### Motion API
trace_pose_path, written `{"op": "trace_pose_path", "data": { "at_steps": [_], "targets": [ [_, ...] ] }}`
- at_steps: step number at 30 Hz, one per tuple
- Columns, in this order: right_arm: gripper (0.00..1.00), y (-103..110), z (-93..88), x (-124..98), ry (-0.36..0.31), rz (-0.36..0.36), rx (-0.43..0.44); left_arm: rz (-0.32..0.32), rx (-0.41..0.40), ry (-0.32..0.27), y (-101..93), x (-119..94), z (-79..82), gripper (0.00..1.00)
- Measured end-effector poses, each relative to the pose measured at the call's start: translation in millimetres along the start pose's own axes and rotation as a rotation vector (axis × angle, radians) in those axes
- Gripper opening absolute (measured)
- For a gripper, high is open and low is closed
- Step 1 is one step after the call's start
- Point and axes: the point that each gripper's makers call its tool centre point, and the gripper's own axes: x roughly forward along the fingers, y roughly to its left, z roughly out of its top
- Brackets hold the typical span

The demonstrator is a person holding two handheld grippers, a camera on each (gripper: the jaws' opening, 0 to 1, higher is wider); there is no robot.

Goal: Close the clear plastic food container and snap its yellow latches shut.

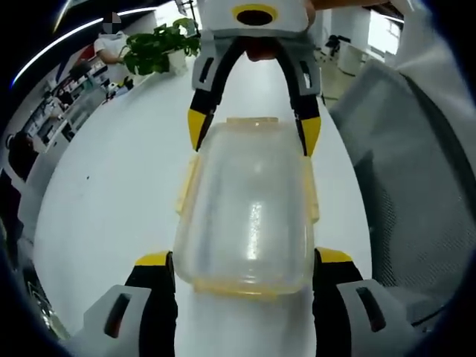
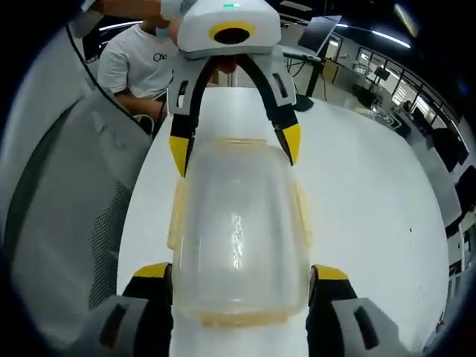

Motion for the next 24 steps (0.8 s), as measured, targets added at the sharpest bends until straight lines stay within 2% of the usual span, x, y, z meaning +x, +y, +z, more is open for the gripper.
{"op": "trace_pose_path", "data": {
  "at_steps": [12,24],
  "targets": [
    [0.73,-26.9,2.1,4.2,0.016,0.006,0.001,-0.005,0.007,0.0,26.1,1.5,-1.2,0.73],
    [0.74,-62.2,5.7,8.6,0.02,0.009,-0.003,-0.011,0.009,-0.001,63.7,4.3,-2.3,0.73]
  ]
}}
